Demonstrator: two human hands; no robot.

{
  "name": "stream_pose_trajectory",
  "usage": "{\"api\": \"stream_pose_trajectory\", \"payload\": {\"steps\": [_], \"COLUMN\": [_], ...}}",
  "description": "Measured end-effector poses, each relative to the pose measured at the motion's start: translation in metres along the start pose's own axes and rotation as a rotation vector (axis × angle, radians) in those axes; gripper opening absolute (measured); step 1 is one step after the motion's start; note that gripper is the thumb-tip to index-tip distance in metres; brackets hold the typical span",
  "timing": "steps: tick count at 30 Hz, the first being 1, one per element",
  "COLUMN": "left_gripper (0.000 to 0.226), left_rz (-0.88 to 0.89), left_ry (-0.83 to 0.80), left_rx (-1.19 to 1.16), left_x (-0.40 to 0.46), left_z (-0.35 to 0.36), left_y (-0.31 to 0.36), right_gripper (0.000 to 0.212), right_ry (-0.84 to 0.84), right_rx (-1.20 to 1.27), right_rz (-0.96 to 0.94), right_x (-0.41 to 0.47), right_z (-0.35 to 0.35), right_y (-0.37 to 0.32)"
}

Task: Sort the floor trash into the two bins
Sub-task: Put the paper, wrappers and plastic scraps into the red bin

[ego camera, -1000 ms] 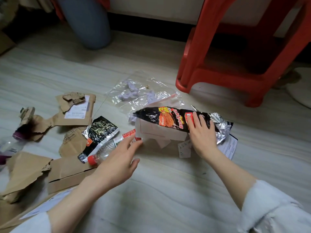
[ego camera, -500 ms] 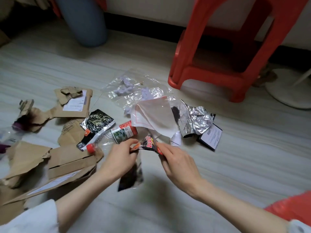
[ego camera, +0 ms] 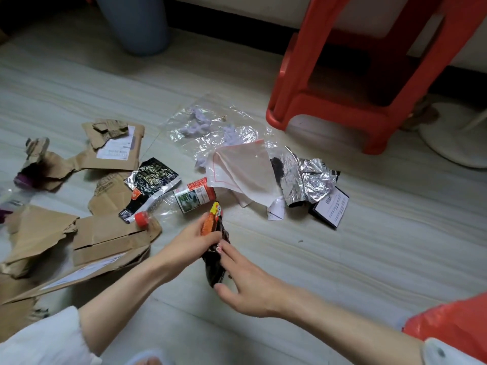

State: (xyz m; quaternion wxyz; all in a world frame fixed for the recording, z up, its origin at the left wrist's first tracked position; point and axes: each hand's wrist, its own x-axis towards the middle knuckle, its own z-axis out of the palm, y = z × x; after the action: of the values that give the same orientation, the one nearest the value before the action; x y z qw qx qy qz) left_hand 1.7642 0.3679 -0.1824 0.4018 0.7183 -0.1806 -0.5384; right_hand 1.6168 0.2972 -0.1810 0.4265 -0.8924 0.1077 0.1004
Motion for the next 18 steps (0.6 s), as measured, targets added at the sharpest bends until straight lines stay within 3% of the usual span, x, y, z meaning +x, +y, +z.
{"api": "stream_pose_trajectory", "payload": {"steps": [1, 3, 5, 8, 13, 18], "left_gripper": [0.034, 0.018, 0.017, 0.016, 0.019, 0.017], "left_rz": [0.007, 0.004, -0.021, -0.082, -0.100, -0.074], "left_ry": [0.045, 0.169, 0.252, 0.237, 0.218, 0.198], "left_rx": [0.041, 0.126, 0.158, 0.132, 0.124, 0.139], "left_x": [0.000, 0.000, -0.004, -0.004, 0.005, 0.009], "left_z": [-0.006, -0.018, -0.028, -0.035, -0.038, -0.036], "left_y": [-0.002, -0.008, -0.012, -0.021, -0.025, -0.018], "right_gripper": [0.060, 0.048, 0.044, 0.046, 0.054, 0.037], "right_ry": [0.007, 0.089, 0.191, 0.247, 0.113, 0.180], "right_rx": [0.011, -0.026, -0.142, -0.294, -0.345, -0.463], "right_rz": [0.025, 0.109, 0.252, 0.445, 0.636, 0.529], "right_x": [0.000, 0.001, 0.008, 0.027, 0.055, 0.037], "right_z": [0.002, 0.003, 0.000, -0.014, -0.026, 0.004], "right_y": [0.005, 0.024, 0.059, 0.113, 0.151, 0.135]}}
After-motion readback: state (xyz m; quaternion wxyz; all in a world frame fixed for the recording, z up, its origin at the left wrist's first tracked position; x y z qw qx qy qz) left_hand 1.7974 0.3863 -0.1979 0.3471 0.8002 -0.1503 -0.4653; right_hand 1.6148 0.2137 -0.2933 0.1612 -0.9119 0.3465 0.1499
